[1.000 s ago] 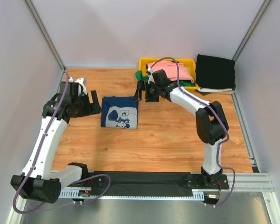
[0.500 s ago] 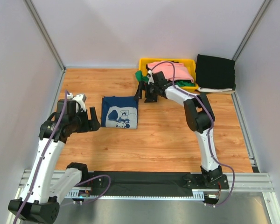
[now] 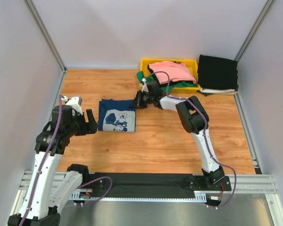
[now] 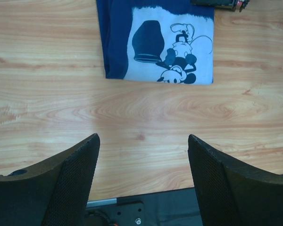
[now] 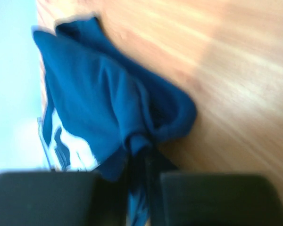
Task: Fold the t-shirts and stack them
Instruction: Neatly place the folded tshirt to the corner
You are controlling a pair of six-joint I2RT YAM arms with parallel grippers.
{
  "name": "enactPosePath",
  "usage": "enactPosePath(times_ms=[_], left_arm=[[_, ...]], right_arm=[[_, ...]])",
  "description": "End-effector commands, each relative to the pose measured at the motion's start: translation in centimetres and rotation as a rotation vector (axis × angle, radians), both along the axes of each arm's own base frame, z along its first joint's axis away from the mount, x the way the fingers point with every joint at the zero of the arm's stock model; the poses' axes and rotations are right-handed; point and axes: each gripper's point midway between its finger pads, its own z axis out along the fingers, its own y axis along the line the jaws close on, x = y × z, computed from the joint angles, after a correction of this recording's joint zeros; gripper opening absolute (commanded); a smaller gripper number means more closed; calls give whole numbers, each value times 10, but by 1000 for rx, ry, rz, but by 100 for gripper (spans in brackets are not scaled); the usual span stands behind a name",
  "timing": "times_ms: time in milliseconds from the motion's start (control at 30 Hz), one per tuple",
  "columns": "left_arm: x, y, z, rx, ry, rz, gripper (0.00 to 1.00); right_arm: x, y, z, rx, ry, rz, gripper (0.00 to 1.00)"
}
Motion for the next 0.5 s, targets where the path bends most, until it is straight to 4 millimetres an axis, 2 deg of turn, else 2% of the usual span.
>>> enactPosePath(times_ms=[0,100,133,200,233,267,300,333,367,400,467], left_arm=[[8,4,4,9,-47,28,82],[8,6,5,11,-63,38,82],[8,6,5,10,-66,40,82],[8,7,6,11,-74,45,81],[8,7,5,12,-75,50,81],[8,8,5,13,-77,53,81],[8,8,6,13,-82,54,81],[8,8,6,11,-86,55,81],[8,8,6,10,-87,56,81],[8,8,6,8,-88,57,80],[8,8,7,10,-92,58,80]], right_arm=[[-22,8,-24,64,70,36,3],[-27,0,-14,84,37,49,0],[-25,-5,-1,86,12,49,0],[-36,-21,-6,30,37,52,0],[-35,-30,8,6,-20,63,0],[-45,-46,-5,-68,13,49,0],[-46,-58,7,-100,-5,41,0],[-56,-73,2,-171,-5,65,0],[-54,-88,-1,-238,-23,35,0],[-58,-102,6,-278,-36,20,0],[-61,-136,2,-396,-42,-7,0]])
